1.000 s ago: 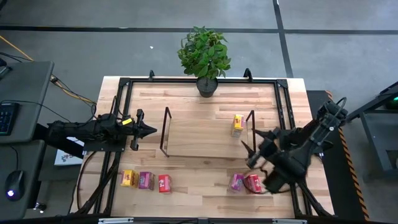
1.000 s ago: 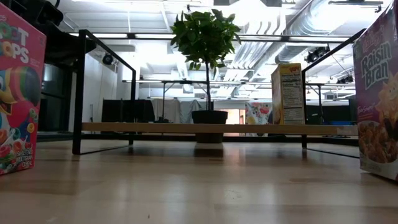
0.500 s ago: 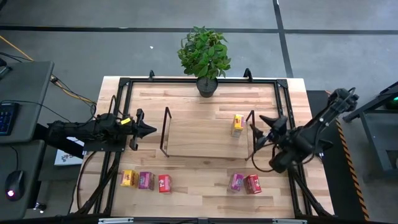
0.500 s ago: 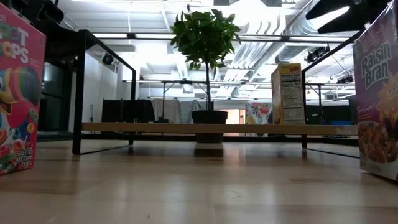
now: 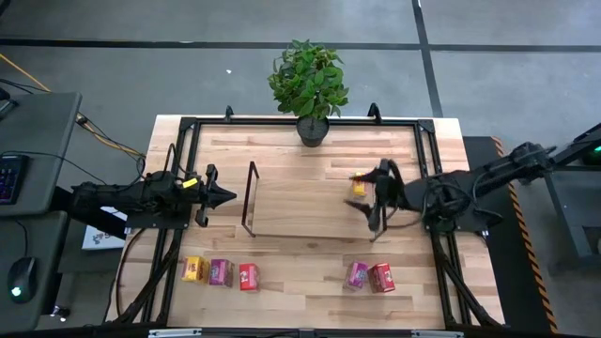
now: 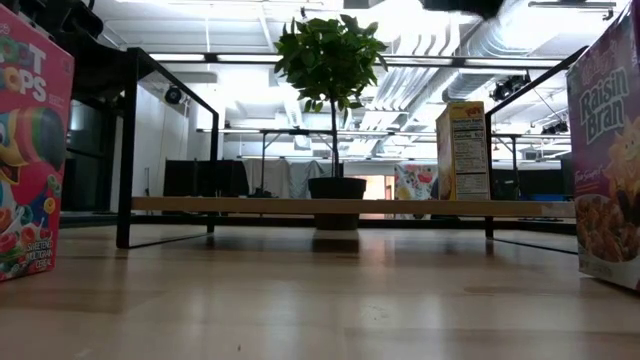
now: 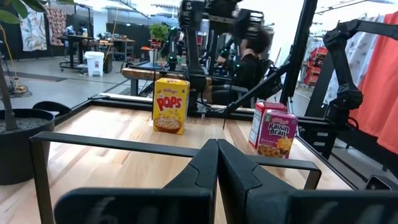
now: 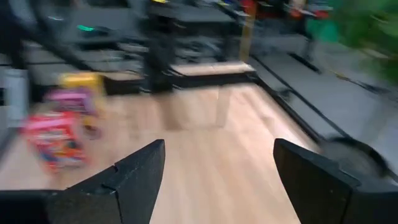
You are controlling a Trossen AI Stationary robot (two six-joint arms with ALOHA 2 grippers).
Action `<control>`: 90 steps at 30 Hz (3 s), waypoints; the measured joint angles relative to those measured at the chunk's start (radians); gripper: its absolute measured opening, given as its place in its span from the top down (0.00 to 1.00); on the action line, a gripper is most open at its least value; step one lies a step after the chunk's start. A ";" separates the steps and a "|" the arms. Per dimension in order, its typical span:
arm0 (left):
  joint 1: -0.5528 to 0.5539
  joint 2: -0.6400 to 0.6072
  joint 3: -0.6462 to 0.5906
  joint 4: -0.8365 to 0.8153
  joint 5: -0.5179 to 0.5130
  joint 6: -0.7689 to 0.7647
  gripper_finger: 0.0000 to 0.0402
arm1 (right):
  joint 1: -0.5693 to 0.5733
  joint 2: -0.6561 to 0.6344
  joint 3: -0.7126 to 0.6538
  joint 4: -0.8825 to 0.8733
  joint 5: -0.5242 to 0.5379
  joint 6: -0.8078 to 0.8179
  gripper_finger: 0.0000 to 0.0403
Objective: Stack cereal on shelf
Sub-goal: Put the yellow cereal box on the shelf aligned with the other yellow cereal box
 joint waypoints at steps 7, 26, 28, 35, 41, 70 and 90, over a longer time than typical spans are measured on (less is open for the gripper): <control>0.000 0.000 0.000 0.004 -0.001 -0.001 1.00 | 0.004 -0.210 -0.157 -0.023 0.058 0.070 0.27; 0.000 0.000 0.000 0.136 0.007 -0.016 1.00 | -0.003 -0.438 -0.324 0.191 0.159 0.176 0.27; 0.000 0.000 0.000 0.161 -0.014 -0.010 1.00 | -0.003 -0.437 -0.324 0.191 0.136 0.141 0.27; 0.000 0.029 0.069 0.186 -0.032 -0.081 0.81 | -0.003 -0.435 -0.324 0.190 0.137 0.125 0.27; -0.001 0.172 0.212 0.115 -0.014 -0.080 0.54 | -0.003 -0.435 -0.324 0.190 0.137 0.123 0.27; -0.690 1.240 1.234 -1.516 -0.079 -1.238 0.41 | -0.003 -0.387 -0.323 0.103 0.137 0.161 0.27; -1.127 1.346 1.215 -1.439 -0.122 -1.969 0.41 | -0.003 -0.349 -0.323 0.115 0.137 0.184 0.27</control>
